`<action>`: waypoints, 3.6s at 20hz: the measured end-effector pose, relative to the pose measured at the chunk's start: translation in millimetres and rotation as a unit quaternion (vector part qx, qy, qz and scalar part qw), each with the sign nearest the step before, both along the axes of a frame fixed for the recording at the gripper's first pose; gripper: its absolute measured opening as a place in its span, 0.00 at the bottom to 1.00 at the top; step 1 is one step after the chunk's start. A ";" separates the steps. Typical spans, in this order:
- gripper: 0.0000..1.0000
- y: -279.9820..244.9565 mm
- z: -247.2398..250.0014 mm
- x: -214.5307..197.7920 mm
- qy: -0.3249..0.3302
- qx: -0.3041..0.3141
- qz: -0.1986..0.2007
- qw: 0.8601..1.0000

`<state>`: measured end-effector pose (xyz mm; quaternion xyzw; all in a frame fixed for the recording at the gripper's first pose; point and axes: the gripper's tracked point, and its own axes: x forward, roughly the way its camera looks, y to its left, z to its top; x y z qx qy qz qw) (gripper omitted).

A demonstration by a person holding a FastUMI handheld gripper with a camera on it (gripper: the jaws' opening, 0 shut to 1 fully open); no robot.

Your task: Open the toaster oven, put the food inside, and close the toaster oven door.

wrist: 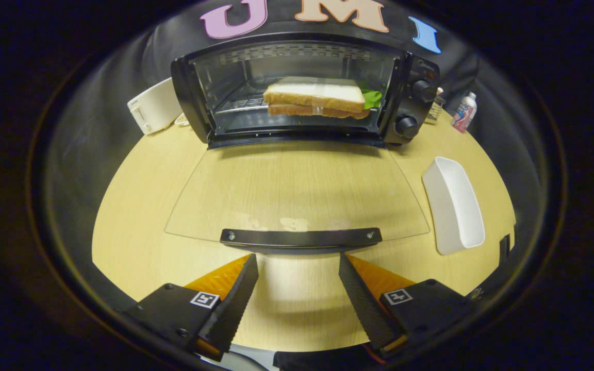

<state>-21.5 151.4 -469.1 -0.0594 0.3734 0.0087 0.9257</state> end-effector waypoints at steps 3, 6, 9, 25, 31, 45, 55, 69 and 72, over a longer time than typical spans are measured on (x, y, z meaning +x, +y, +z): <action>1.00 6.7 12.2 5.1 -0.014 -0.010 0.001 1.000; 1.00 9.2 31.0 1.3 -0.024 -0.004 -0.004 1.000; 1.00 12.6 49.9 1.2 -0.041 0.002 -0.003 0.999; 0.99 30.2 137.8 35.1 -0.153 0.018 -0.013 0.988; 1.00 34.2 159.7 50.8 -0.187 0.011 -0.015 0.982; 1.00 36.7 129.5 96.0 -0.164 0.019 -0.015 0.986; 1.00 13.1 243.5 98.8 -0.264 0.041 -0.028 0.963; 1.00 -18.6 379.8 72.0 -0.386 0.045 0.022 0.921; 1.00 -27.1 381.7 65.3 -0.390 0.047 0.031 0.919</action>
